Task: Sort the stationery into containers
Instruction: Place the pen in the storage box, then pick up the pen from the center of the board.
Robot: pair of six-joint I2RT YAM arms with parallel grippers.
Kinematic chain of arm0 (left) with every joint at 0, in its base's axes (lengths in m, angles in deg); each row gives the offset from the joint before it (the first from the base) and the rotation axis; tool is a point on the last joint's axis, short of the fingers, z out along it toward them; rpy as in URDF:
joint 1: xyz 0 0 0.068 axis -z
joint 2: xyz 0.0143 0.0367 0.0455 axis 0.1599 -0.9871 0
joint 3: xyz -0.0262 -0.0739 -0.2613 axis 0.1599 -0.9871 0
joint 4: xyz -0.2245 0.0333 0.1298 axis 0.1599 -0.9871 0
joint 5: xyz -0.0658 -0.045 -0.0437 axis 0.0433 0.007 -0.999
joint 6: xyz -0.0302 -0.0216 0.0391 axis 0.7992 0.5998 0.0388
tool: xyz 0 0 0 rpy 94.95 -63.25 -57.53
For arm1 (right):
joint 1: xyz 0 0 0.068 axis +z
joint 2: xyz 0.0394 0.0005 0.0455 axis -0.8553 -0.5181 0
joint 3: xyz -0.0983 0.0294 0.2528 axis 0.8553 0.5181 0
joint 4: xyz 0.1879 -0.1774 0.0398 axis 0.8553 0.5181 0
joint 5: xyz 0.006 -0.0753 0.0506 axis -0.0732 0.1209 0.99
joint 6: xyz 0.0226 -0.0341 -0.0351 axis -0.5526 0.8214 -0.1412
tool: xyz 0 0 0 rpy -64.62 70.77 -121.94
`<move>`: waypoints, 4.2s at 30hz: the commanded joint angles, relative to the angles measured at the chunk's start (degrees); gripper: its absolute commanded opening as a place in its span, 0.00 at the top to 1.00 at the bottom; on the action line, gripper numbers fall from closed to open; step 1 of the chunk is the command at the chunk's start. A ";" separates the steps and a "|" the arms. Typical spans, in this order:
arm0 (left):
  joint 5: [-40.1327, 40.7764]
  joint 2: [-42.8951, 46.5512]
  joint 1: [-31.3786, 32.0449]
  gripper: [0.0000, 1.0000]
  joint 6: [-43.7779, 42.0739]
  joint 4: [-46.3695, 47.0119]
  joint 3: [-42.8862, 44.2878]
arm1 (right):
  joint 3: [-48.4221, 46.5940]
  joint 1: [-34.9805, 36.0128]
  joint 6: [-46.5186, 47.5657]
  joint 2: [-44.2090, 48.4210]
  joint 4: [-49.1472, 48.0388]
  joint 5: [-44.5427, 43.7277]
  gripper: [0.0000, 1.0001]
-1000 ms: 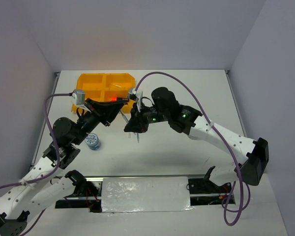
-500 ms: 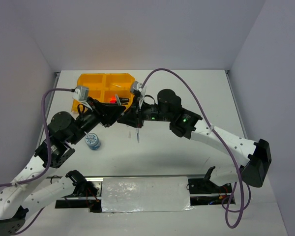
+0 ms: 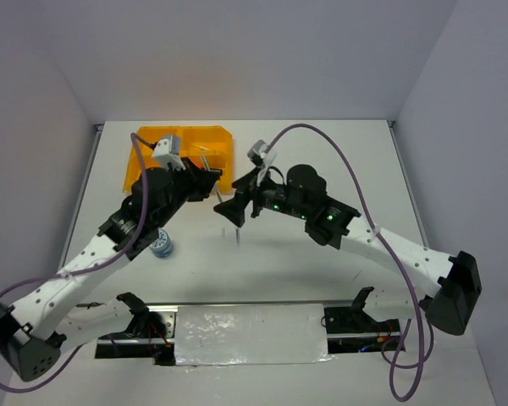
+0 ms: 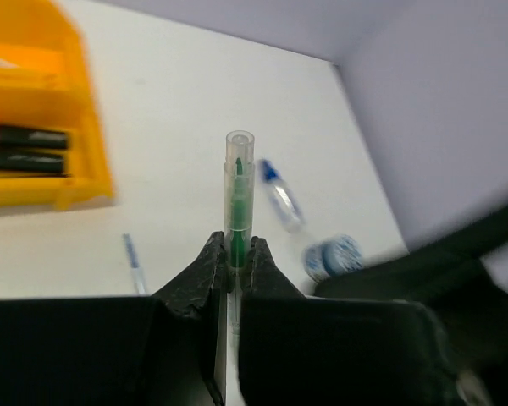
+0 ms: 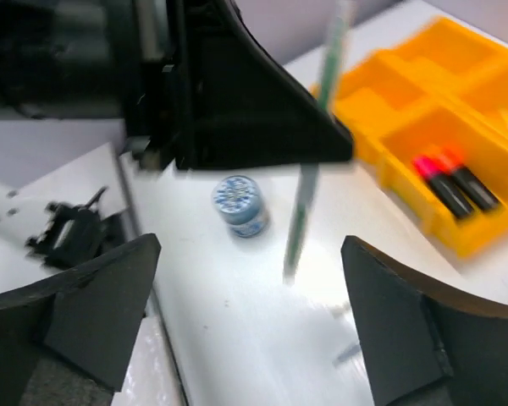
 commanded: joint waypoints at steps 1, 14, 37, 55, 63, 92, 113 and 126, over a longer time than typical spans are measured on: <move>5.48 -7.36 -9.37 1.00 7.59 2.47 1.60 | 7.10 -1.94 -3.42 8.00 -5.84 -14.00 0.01; 8.15 -45.17 -21.28 1.00 17.01 40.00 14.85 | 19.94 -3.87 -4.92 23.14 -0.31 -21.77 0.00; 8.17 -70.07 -24.01 0.41 8.40 53.64 28.23 | 23.73 -3.52 -9.67 21.66 -8.31 -12.01 0.00; 12.37 -32.99 -21.46 0.01 4.27 -4.53 33.76 | -2.10 -2.38 -23.64 -16.21 20.51 -35.99 0.04; 10.00 -8.13 -21.20 0.01 2.33 -17.63 10.94 | -14.32 2.01 -27.51 -31.07 30.27 -41.71 0.39; 0.51 -6.76 -6.28 0.01 -0.93 -15.97 -5.44 | -3.80 -3.16 -29.89 -26.89 29.58 -41.27 1.00; 5.95 -42.73 1.39 0.39 -0.66 -12.45 3.09 | 8.87 -6.25 -24.35 -3.92 29.84 -40.84 1.00; 8.34 -46.86 2.71 0.63 0.66 -13.07 2.30 | 9.49 -6.16 -24.09 -2.00 28.52 -38.56 1.00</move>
